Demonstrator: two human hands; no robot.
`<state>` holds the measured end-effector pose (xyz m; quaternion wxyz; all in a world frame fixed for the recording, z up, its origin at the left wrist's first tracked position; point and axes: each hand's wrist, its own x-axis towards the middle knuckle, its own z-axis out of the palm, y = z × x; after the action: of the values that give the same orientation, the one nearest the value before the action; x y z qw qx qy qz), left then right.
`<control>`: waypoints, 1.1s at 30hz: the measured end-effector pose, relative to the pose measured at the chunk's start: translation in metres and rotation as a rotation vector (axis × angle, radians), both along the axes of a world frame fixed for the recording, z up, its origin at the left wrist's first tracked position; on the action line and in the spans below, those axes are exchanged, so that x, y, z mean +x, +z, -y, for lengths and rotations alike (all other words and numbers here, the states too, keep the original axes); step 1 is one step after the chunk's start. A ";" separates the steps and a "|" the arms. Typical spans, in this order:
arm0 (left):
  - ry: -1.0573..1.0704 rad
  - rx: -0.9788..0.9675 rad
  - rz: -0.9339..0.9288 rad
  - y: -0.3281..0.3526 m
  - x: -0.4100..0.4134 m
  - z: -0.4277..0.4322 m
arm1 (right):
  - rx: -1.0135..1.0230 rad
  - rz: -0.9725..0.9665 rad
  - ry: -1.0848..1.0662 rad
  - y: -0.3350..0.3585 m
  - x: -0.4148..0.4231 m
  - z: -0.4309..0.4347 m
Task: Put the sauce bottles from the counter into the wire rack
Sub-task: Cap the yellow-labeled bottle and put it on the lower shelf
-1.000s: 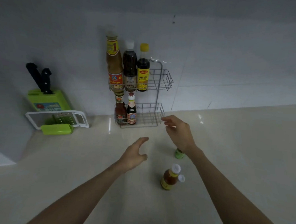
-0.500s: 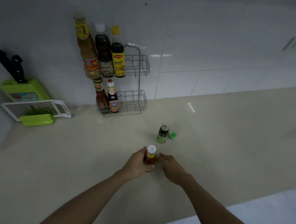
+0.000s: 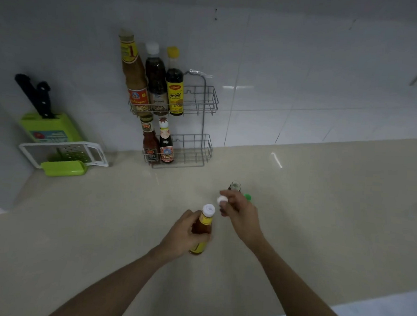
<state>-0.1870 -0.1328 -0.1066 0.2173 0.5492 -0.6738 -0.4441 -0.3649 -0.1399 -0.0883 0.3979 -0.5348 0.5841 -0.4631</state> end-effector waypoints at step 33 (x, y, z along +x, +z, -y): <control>-0.427 0.620 -0.778 0.080 0.055 0.001 | 0.084 -0.184 0.904 0.157 0.028 0.040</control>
<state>-0.1317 -0.1338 -0.0263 0.1836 0.2333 -0.4776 -0.8269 -0.3367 -0.1804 0.0690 0.5276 -0.7581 0.3437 -0.1697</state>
